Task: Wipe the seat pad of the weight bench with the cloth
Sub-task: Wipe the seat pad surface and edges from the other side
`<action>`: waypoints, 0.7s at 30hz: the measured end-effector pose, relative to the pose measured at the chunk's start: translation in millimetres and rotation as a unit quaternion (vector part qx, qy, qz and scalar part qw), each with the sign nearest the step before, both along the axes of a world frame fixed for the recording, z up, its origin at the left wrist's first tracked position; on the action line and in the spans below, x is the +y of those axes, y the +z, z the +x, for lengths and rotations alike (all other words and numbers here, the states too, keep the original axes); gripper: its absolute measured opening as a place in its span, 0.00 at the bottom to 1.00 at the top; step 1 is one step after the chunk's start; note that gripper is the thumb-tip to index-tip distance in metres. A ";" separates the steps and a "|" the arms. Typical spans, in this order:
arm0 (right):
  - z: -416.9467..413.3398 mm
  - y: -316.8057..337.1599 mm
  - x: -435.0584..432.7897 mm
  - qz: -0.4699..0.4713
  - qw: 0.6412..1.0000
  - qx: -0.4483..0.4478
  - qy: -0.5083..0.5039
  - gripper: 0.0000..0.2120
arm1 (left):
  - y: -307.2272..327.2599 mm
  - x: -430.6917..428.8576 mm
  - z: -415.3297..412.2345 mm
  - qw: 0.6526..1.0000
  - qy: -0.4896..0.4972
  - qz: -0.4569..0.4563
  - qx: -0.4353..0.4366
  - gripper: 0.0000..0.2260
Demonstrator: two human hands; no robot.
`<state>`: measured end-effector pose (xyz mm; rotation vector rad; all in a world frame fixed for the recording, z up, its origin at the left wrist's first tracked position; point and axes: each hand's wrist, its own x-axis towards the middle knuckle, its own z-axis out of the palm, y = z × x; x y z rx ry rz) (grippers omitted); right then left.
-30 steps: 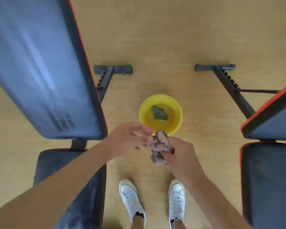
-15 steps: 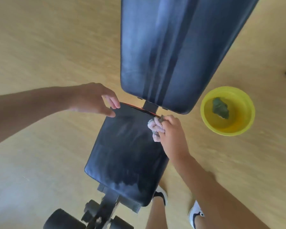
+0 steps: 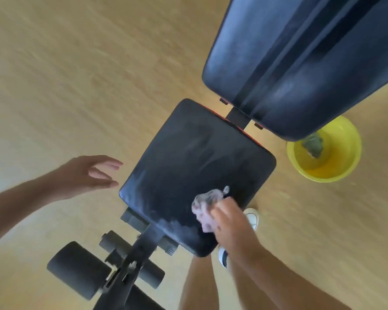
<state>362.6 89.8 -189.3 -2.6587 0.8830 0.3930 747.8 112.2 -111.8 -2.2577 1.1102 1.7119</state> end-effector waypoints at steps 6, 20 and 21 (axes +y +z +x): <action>-10.7 20.6 -61.8 -0.031 0.985 -0.159 -0.056 0.14 | -32.2 54.0 -22.9 0.993 0.118 0.000 0.027 0.23; 42.2 22.3 -139.1 -0.067 0.938 -0.177 -0.291 0.10 | -50.3 65.8 -31.2 0.966 0.256 -0.031 -0.017 0.17; 49.0 18.6 -123.3 -0.067 0.919 -0.191 -0.339 0.09 | -49.0 65.2 -32.5 0.965 0.260 -0.032 -0.015 0.16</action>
